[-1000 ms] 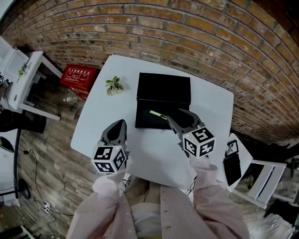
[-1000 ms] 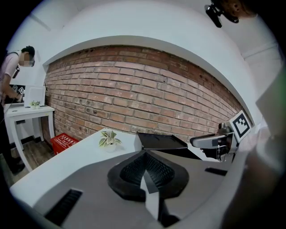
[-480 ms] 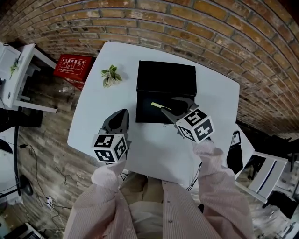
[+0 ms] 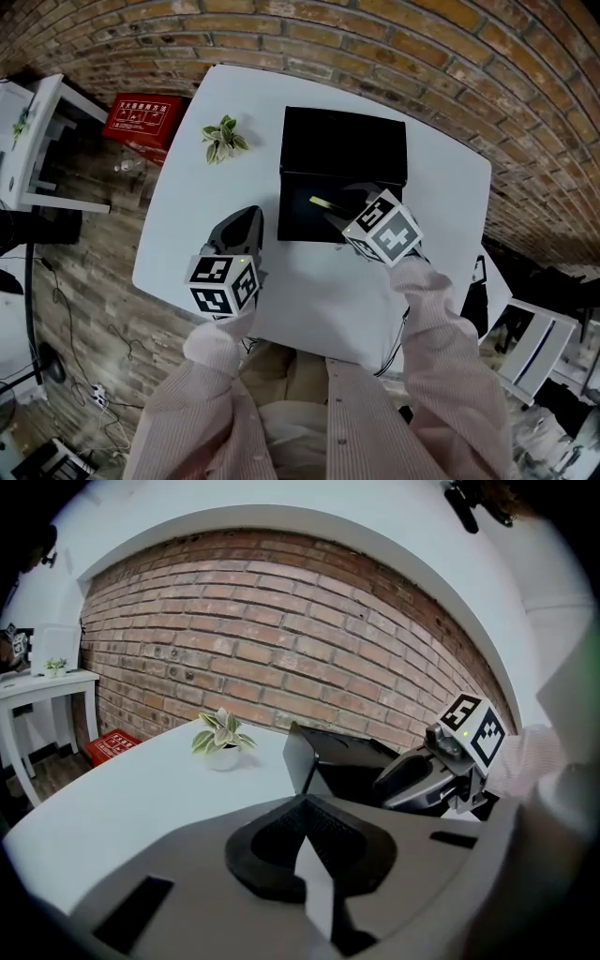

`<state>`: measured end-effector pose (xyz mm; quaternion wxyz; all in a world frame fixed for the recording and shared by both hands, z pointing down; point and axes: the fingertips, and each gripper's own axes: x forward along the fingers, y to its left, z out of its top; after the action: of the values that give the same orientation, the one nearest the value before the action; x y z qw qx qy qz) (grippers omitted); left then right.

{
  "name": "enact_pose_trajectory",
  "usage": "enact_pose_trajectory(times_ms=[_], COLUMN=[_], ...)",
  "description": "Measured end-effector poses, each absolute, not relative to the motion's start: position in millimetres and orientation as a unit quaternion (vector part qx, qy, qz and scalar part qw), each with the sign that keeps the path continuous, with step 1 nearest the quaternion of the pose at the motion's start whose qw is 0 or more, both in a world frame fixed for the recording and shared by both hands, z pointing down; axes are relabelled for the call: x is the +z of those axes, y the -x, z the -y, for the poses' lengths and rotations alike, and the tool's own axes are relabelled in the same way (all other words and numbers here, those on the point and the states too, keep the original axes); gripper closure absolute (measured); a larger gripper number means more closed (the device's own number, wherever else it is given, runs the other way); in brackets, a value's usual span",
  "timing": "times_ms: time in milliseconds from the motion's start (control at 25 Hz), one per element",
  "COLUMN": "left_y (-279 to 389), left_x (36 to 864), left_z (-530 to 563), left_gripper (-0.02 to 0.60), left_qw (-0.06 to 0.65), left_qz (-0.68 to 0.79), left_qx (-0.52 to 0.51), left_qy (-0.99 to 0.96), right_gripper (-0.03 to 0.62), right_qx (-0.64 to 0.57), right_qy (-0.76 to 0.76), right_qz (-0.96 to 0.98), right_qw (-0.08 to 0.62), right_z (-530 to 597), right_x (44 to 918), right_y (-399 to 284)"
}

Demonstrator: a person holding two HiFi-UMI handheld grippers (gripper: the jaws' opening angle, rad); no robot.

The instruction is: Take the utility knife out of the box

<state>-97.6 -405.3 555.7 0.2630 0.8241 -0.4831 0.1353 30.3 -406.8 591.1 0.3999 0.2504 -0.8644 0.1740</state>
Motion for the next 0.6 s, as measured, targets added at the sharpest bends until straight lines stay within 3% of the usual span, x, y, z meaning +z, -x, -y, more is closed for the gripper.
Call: enact_pose_trajectory(times_ms=[320,520,600], left_y=[100.1,102.6,102.9], left_x=[560.6,563.6,563.3], left_z=[409.4,409.5,409.3], left_gripper=[0.589,0.589,0.589], left_qw=[0.267,0.268,0.269], left_qz=[0.484,0.485,0.484], left_qx=[0.138,0.138,0.138], left_qy=[-0.822,-0.821,-0.821], right_gripper=[0.439,0.534,0.534], right_qx=[0.151,0.132,0.125], right_qy=[-0.221,-0.212,-0.208], right_qz=[0.846,0.834,0.83], right_qw=[0.462,0.493,0.502], right_z=[402.2,399.0,397.9], right_x=[611.5,616.5,618.3], right_y=[-27.6,-29.4,-29.7])
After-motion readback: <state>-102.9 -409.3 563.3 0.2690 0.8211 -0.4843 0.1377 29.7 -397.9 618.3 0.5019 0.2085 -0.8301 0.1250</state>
